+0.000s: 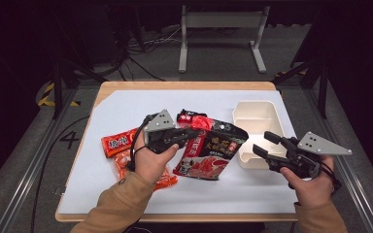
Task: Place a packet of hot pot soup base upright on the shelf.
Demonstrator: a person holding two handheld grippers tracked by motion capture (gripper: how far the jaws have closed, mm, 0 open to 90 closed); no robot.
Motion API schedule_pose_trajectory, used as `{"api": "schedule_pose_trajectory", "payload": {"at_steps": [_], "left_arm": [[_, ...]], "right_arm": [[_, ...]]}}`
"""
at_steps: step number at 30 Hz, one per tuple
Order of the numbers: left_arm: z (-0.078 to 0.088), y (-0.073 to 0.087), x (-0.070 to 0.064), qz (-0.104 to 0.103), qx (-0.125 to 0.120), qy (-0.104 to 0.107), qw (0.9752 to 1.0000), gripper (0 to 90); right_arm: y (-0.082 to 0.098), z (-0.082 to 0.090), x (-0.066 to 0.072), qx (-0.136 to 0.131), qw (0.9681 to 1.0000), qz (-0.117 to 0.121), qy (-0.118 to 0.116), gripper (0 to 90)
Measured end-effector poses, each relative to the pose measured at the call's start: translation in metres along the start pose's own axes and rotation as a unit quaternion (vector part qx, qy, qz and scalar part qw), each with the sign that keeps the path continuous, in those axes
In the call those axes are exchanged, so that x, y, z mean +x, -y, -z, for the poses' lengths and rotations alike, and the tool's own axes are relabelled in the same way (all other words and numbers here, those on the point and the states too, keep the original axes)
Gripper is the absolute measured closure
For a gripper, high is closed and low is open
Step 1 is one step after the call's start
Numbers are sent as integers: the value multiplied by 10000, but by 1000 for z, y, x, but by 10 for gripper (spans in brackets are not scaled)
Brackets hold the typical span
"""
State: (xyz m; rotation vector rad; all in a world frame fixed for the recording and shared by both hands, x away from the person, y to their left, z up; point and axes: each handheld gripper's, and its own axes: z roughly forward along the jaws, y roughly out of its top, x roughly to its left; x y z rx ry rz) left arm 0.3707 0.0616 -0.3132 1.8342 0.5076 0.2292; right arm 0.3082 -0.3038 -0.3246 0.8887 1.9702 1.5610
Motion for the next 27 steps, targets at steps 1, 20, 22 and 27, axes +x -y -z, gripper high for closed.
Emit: {"api": "schedule_pose_trajectory", "payload": {"at_steps": [1,20,22,27], "left_arm": [[1,-1,-1,-15,-11,-23,10000,872],[11,-7,-7,-19,-307,-48,9995,871],[11,-7,-8,-9,-312,-35,9995,872],[11,-5,-8,-12,-338,-49,9994,871]], "right_arm": [[0,-2,1,47,10000,-29,-39,384],[-4,-42,18,218,9970,-328,-662,430],[-5,-47,20,268,9963,-401,-705,441],[-8,-60,22,473,9950,-497,-722,461]]}}
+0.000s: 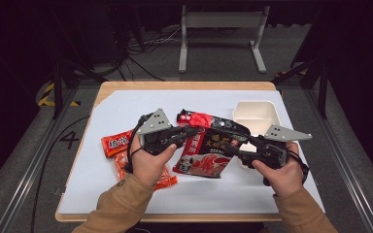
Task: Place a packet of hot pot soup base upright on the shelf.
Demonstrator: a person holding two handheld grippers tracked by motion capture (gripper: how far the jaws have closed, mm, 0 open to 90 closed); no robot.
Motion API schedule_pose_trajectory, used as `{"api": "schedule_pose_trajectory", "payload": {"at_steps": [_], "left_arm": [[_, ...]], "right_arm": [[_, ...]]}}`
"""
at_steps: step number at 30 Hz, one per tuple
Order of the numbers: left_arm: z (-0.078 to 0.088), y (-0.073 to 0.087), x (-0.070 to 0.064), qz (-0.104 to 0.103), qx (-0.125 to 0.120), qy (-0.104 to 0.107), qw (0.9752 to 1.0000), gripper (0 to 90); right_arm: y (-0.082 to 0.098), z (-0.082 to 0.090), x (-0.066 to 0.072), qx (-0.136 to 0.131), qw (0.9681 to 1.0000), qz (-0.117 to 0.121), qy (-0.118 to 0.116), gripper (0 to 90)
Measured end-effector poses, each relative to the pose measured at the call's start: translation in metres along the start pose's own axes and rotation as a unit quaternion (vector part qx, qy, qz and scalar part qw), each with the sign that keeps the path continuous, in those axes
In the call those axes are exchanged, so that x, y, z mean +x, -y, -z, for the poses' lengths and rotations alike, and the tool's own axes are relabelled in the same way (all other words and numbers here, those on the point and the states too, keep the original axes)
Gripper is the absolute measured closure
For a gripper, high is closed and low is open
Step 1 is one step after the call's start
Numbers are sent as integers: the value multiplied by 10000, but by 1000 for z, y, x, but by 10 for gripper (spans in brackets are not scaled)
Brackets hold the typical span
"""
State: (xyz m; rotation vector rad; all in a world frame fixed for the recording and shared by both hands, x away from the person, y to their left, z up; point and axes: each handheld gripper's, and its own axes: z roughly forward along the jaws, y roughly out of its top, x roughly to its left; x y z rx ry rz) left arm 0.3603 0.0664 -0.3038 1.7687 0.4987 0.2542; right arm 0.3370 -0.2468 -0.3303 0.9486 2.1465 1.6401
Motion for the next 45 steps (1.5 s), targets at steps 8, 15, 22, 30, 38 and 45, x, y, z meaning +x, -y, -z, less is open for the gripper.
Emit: {"api": "schedule_pose_trajectory", "payload": {"at_steps": [8,15,22,30,38,45], "left_arm": [[-1,2,-1,25,-11,12,10000,871],[1,2,-3,46,-31,24,10000,867],[2,4,3,181,-90,75,9998,858],[5,3,4,242,-190,99,9995,833],[11,7,10,448,-291,36,9986,676],[20,15,17,447,-230,-250,9984,488]], "right_arm": [[-8,-8,3,125,9999,-36,-88,507],[-13,-7,1,319,9994,-13,-140,686],[-20,-4,2,443,9981,379,-186,770],[-32,-3,3,491,9962,697,-158,787],[-46,1,2,391,9945,950,-204,802],[-59,7,-4,364,9942,1007,-127,803]]}}
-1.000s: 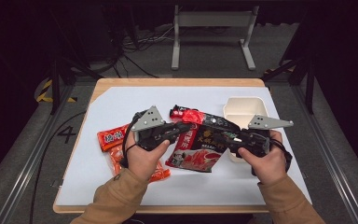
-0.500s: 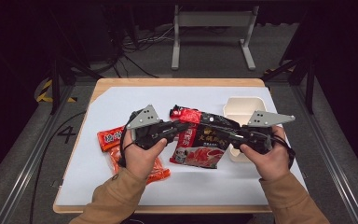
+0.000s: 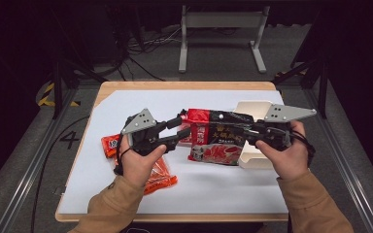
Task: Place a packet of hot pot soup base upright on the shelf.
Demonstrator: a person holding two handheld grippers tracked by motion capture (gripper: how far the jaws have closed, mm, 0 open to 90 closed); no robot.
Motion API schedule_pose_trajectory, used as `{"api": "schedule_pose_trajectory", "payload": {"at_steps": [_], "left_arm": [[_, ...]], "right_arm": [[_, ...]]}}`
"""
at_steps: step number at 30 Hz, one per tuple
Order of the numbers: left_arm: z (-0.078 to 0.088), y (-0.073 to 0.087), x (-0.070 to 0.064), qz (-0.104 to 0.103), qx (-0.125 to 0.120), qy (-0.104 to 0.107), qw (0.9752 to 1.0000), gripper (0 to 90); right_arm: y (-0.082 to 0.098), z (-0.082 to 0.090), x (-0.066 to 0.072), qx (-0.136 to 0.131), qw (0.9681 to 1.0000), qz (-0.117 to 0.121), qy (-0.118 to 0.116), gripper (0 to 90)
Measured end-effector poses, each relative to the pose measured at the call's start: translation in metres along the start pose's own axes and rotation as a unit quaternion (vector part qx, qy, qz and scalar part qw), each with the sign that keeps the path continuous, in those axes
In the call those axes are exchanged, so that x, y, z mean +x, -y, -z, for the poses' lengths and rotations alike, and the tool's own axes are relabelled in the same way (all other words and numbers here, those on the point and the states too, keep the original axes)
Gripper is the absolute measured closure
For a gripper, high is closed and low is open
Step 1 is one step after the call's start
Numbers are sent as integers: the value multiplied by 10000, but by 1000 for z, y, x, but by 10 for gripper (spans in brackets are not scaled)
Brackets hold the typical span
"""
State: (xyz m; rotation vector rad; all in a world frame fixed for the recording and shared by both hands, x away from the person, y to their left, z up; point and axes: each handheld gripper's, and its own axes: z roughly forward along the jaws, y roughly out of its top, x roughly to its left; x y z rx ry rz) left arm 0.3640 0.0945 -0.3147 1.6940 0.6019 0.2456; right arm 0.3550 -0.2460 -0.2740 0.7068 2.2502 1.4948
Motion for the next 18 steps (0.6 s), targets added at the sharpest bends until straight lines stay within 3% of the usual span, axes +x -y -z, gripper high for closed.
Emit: {"api": "schedule_pose_trajectory", "payload": {"at_steps": [4,14,18], "left_arm": [[7,9,6,6,120,-292,9995,340],[26,26,19,29,389,-557,9977,266],[35,38,23,-4,545,-722,9959,246]], "right_arm": [[-7,7,-4,-127,9999,-17,16,804],[-20,21,-24,-111,9996,41,250,803],[-23,27,-32,-155,9994,11,320,803]]}}
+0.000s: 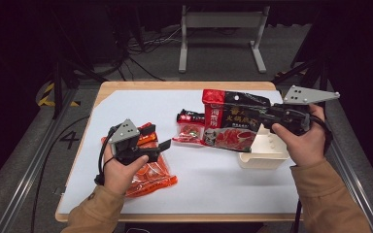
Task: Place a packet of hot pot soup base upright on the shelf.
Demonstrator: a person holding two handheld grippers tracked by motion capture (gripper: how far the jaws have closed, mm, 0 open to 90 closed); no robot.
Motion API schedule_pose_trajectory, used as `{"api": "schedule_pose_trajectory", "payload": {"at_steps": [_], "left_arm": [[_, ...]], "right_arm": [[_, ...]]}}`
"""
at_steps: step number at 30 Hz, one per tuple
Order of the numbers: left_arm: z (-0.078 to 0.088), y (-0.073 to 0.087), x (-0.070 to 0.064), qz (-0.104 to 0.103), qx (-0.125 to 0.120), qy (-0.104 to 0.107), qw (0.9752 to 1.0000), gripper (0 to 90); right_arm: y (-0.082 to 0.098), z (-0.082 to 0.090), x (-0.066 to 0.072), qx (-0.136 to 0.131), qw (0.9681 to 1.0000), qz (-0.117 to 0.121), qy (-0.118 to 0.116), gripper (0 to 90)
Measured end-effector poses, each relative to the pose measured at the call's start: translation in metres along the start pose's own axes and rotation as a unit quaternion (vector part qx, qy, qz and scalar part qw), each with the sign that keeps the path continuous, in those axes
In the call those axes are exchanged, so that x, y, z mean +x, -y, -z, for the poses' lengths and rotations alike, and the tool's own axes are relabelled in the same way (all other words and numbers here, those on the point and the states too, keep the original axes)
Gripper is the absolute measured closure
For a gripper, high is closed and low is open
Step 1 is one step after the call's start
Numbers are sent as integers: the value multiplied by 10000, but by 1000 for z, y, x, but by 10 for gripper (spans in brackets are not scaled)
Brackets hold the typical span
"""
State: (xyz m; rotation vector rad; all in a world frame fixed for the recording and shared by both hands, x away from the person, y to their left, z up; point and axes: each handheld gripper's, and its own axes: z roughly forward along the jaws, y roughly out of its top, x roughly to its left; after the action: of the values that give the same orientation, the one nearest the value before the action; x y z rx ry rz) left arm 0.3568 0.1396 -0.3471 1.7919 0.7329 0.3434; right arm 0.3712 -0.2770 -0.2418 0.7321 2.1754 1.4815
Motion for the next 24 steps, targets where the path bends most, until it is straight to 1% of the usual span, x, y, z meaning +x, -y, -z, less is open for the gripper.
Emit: {"api": "schedule_pose_trajectory", "payload": {"at_steps": [1,3,4,7,9,11,12,13,16,17,18,19,21,23,24], "left_arm": [[1,2,2,-41,10,-37,10000,244],[5,8,4,-11,53,-94,9999,234],[8,10,6,-33,92,-138,9999,228],[18,13,10,-186,325,-276,9989,217],[25,14,12,-188,307,-312,9989,208],[30,15,15,-141,307,-319,9989,202],[31,15,17,-174,332,-347,9987,199],[32,16,18,-155,350,-356,9986,197],[35,17,21,-98,424,-364,9984,192],[36,18,23,-125,436,-386,9982,191],[37,19,23,-51,439,-384,9983,190],[38,19,24,-73,470,-384,9981,189],[38,20,26,-55,499,-382,9980,187],[38,21,26,-3,547,-333,9979,187],[38,21,27,-15,580,-319,9978,186]], "right_arm": [[-1,1,-2,-14,10000,-3,18,803],[-3,3,-4,-25,10000,-9,37,803],[-4,3,-6,-29,10000,-16,57,803],[-5,6,-8,-63,9999,3,146,803],[-6,8,-10,-76,9998,-8,198,802],[-6,10,-14,-58,9997,-38,234,802],[-6,10,-16,-54,9996,-46,265,802],[-6,11,-17,-50,9996,-48,284,802],[-7,14,-21,-77,9993,-16,372,801],[-7,15,-22,-98,9992,-18,393,800],[-8,16,-24,-116,9991,-7,415,800],[-8,17,-26,-130,9990,-12,432,800],[-10,18,-31,-156,9988,-17,463,800],[-10,19,-36,-186,9987,-14,481,800],[-11,19,-39,-200,9987,-16,478,800]]}}
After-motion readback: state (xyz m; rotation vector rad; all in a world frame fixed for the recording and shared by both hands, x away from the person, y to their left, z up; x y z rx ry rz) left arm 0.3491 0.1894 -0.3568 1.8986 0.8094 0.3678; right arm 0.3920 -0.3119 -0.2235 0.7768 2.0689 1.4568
